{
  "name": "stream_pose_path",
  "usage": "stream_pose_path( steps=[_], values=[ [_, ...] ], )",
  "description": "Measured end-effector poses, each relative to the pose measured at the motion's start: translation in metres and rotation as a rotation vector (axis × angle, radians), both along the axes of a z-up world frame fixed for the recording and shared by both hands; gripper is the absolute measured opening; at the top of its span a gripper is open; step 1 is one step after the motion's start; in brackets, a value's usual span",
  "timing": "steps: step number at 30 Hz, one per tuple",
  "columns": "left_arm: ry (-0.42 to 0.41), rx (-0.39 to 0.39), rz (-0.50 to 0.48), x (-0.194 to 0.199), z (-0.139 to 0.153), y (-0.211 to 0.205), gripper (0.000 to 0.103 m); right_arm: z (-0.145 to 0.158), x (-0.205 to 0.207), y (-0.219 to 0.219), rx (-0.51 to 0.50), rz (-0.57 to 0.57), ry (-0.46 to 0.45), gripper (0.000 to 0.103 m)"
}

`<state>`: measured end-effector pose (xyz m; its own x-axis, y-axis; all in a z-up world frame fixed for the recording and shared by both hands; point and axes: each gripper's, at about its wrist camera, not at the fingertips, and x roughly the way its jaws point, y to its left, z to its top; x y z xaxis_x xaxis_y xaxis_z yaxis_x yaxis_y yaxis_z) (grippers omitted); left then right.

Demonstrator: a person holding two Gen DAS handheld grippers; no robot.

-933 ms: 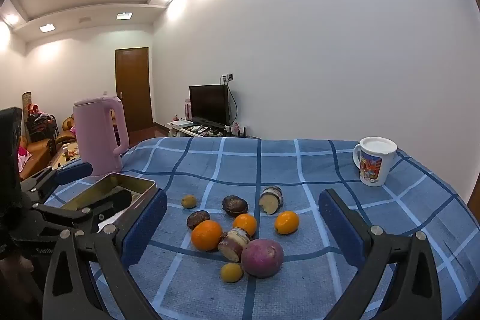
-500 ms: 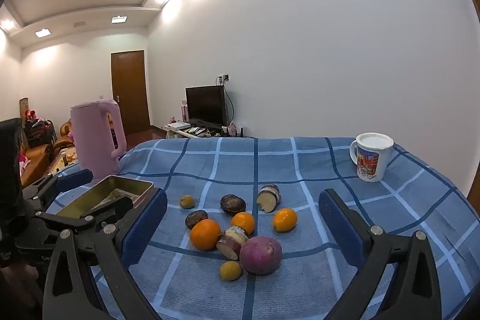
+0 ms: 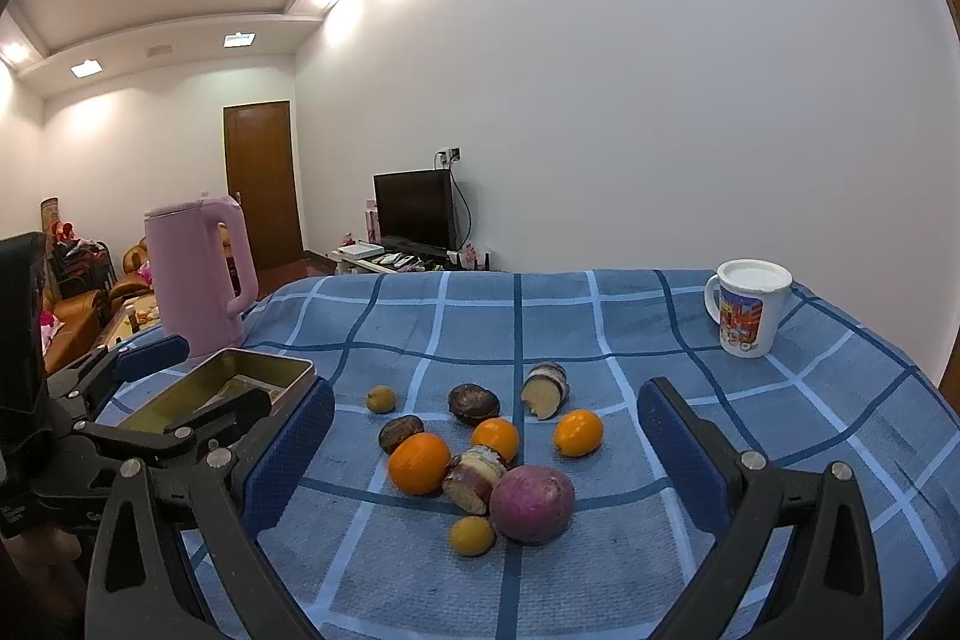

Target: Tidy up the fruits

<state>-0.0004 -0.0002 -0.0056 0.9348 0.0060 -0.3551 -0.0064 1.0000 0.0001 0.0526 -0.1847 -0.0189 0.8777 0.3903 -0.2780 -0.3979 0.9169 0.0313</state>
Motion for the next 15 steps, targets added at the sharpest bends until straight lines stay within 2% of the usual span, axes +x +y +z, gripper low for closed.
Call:
stream_pose_path(
  steps=[15],
  values=[
    [0.0, -0.004, 0.003, -0.0005, 0.0019, 0.0038, 0.103, -0.003, -0.0009, 0.0005, 0.005, 0.006, 0.002, 0.102]
  ],
)
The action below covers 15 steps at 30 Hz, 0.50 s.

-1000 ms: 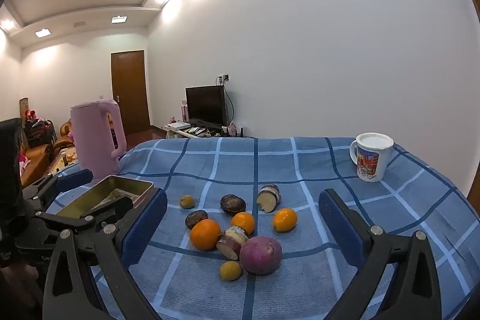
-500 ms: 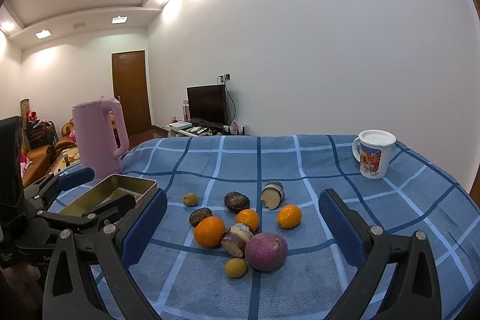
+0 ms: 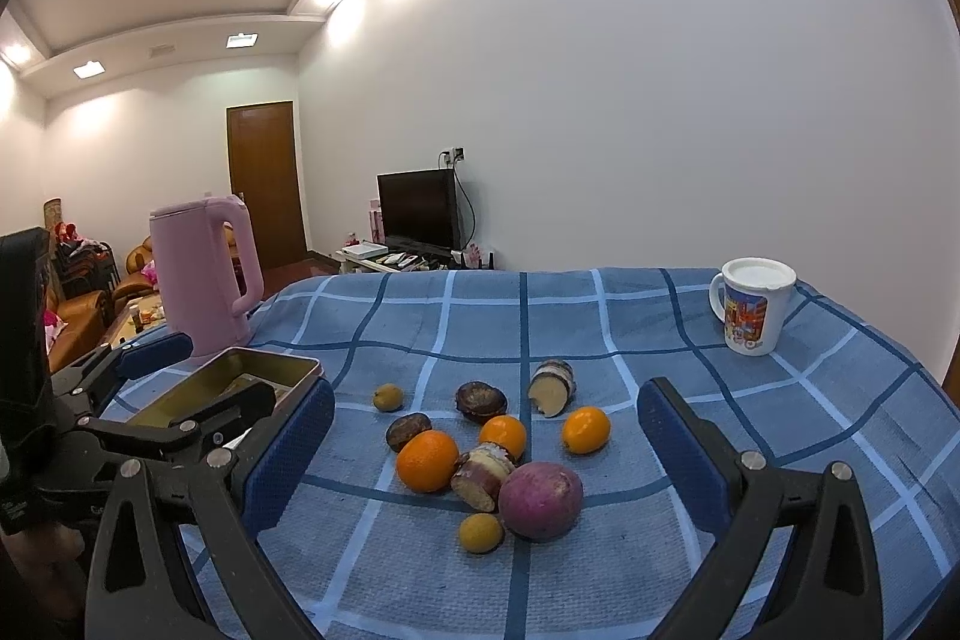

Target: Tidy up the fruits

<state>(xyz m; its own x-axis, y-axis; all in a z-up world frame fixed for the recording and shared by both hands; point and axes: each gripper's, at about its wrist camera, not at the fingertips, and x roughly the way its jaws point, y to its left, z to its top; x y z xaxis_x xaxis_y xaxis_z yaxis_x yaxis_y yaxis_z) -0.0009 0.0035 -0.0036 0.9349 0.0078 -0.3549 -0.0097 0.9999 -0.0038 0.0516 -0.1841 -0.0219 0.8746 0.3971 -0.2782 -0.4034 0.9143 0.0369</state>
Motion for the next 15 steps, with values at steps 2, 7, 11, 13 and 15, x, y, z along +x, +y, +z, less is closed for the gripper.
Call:
stream_pose_path(
  steps=[2, 7, 11, 13, 15],
  values=[
    [0.001, 0.0, 0.001, 0.0002, 0.0001, -0.0002, 0.103, -0.0005, -0.0004, 0.0008, 0.0, 0.0, 0.0, 0.102],
    [0.0, 0.001, 0.001, 0.0, -0.0001, 0.0, 0.103, -0.0023, -0.0008, 0.0014, 0.003, 0.005, 0.005, 0.102],
    [0.001, 0.0, 0.001, -0.0005, -0.0001, 0.0011, 0.103, -0.0031, -0.0004, 0.0018, 0.004, 0.006, 0.008, 0.102],
    [0.003, -0.001, 0.001, -0.0004, 0.0002, 0.0021, 0.103, -0.0038, 0.0, 0.0019, 0.005, 0.008, 0.01, 0.102],
    [0.003, -0.001, 0.001, -0.0007, 0.0004, 0.0027, 0.103, -0.0044, 0.0002, 0.0025, 0.005, 0.009, 0.013, 0.102]
  ],
)
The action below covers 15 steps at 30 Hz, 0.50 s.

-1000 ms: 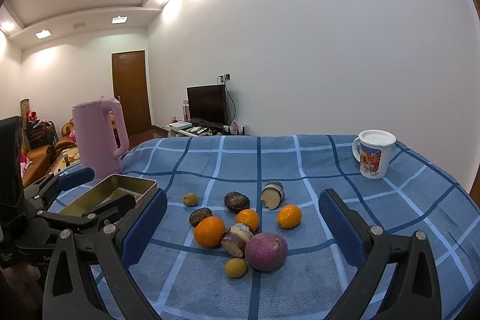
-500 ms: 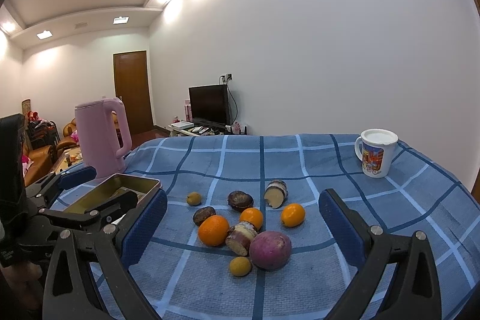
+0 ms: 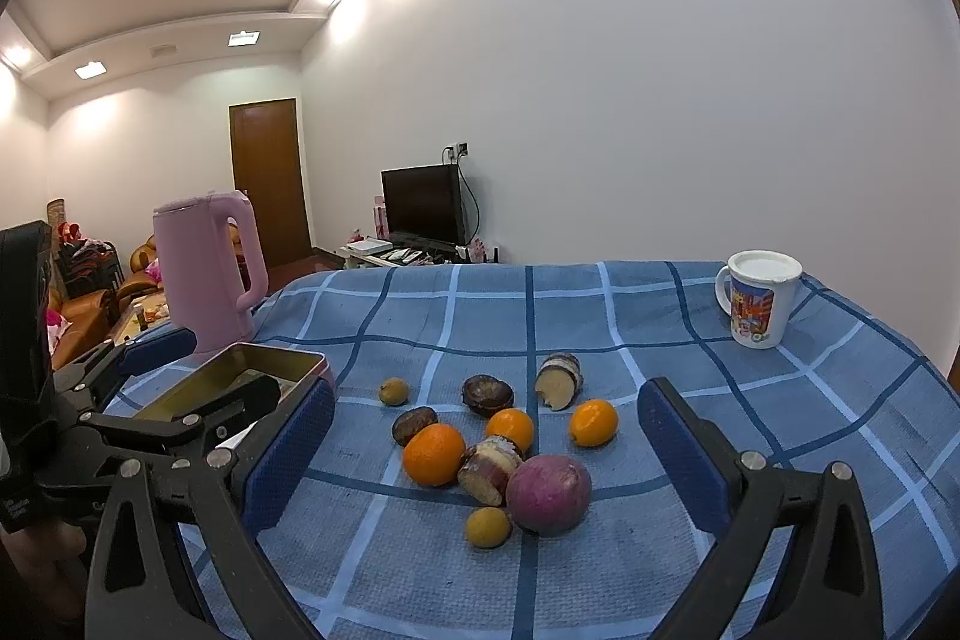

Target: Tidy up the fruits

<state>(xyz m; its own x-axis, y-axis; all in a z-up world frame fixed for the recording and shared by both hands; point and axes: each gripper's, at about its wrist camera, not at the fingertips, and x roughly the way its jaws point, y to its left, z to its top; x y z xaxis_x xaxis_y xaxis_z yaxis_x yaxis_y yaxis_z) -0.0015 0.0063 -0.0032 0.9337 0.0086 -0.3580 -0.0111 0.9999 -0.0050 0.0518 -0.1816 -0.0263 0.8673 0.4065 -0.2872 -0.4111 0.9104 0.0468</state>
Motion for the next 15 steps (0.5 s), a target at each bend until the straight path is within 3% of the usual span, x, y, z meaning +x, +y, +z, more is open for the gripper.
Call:
stream_pose_path(
  steps=[15],
  values=[
    [0.005, -0.001, 0.001, 0.0, -0.0027, -0.0002, 0.103, -0.0025, 0.0003, 0.0017, -0.004, 0.004, 0.007, 0.102]
  ],
)
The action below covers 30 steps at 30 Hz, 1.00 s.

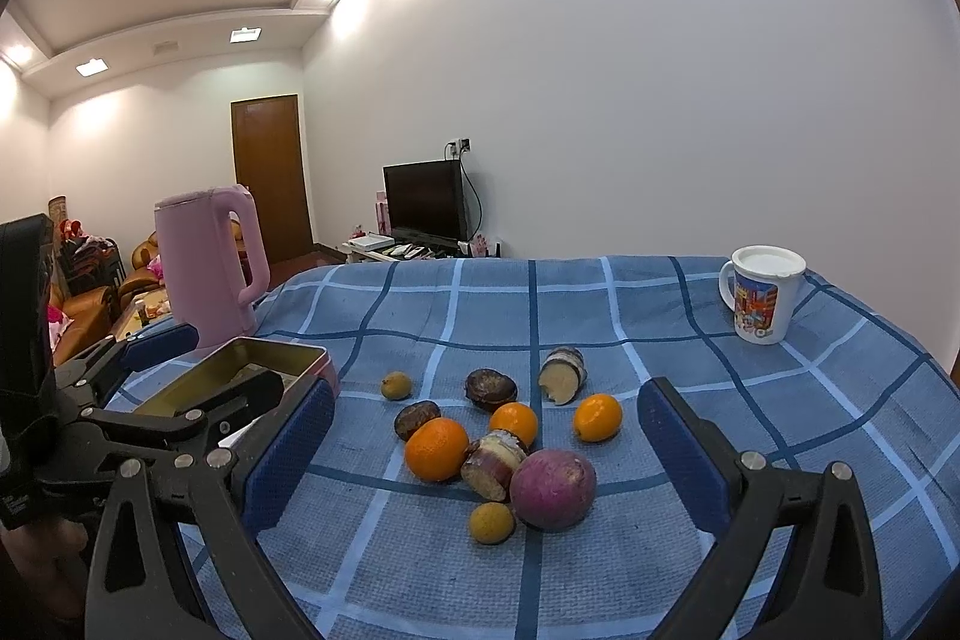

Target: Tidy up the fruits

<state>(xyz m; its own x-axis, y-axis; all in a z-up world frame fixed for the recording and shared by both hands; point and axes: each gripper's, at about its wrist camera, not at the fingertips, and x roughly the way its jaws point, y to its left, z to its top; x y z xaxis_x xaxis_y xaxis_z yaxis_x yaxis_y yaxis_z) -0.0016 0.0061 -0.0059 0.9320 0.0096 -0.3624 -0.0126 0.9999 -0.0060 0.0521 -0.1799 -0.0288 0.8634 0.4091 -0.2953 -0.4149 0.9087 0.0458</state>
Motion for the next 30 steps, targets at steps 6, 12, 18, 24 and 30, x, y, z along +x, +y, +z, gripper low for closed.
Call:
stream_pose_path(
  steps=[6, 12, 18, 24, 30],
  values=[
    [0.021, 0.012, 0.004, 0.011, -0.008, -0.002, 0.103, -0.007, 0.008, -0.001, -0.024, -0.027, 0.01, 0.102],
    [0.046, 0.008, 0.006, 0.028, -0.012, -0.004, 0.103, -0.019, 0.03, -0.009, -0.073, -0.082, 0.041, 0.102],
    [0.097, -0.017, -0.017, 0.052, -0.02, -0.007, 0.103, -0.032, 0.062, -0.019, -0.069, -0.086, 0.145, 0.101],
    [0.155, -0.028, -0.075, 0.066, -0.031, -0.017, 0.095, -0.044, 0.078, -0.01, -0.103, -0.014, 0.242, 0.086],
    [0.216, -0.031, -0.117, 0.076, -0.042, -0.025, 0.084, -0.057, 0.089, 0.002, -0.166, 0.026, 0.343, 0.078]
  ],
)
